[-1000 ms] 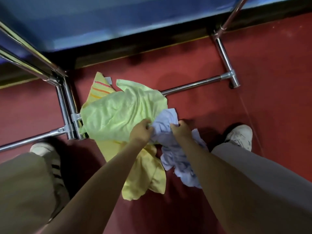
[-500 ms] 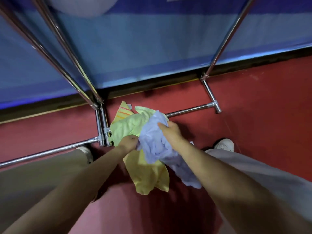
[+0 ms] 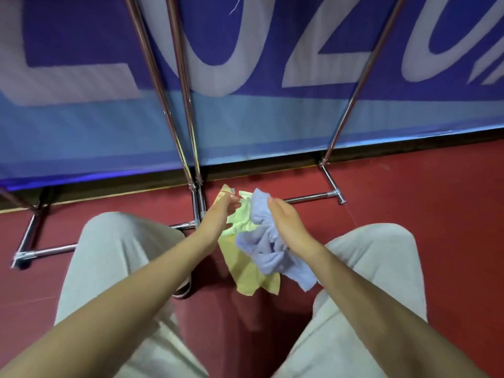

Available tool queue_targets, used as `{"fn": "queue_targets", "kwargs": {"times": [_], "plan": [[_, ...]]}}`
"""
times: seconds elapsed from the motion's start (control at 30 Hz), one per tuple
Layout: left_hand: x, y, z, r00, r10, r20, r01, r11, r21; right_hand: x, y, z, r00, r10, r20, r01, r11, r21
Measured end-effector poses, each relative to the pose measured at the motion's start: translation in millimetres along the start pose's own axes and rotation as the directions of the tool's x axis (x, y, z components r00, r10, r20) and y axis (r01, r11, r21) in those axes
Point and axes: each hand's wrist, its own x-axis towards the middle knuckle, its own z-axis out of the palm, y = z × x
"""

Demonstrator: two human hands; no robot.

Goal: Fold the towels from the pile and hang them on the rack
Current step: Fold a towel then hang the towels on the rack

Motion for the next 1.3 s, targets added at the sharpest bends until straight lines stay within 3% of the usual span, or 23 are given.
{"fn": "queue_targets", "kwargs": {"times": [0.2,0.5,0.8,0.93,1.07,1.17,1.3], "plan": [[-36.3,-4.2,10.2,0.999,-0.028,-0.019,0.027,0.998,-0.059,-41.9,3.9,12.9,0.987,-0.111,0.118,0.126,0.983,-0.131],[-61.7,-32.6,16.1,0.993,-0.117,-0.032,0.113,0.987,-0.112,-60.8,6.0,8.9,0.984,-0.159,0.075,0.165,0.983,-0.077],[-69.0,-23.0,21.9,0.999,0.027,0.027,-0.025,0.995,-0.097,-58.0,2.0,6.0,0.995,-0.098,0.019,0.098,0.994,-0.04],[-63.6,-27.4,18.6,0.998,0.031,0.056,-0.026,0.996,-0.083,-56.2,2.2,5.9,0.997,-0.064,0.052,0.058,0.992,0.115],[-56.1,-27.0,20.0,0.999,0.049,-0.013,-0.05,0.99,-0.134,-51.5,6.6,7.0,0.998,-0.029,0.053,0.016,0.97,0.242],[-47.2,-21.0,17.8,0.998,0.033,-0.052,-0.042,0.979,-0.2,-44.1,13.3,7.1,1.0,0.009,0.027,-0.014,0.983,0.184],[-38.1,-15.8,11.4,0.996,0.071,-0.047,-0.08,0.976,-0.202,-38.1,18.1,5.7,0.983,0.086,0.164,-0.091,0.996,0.023]]}}
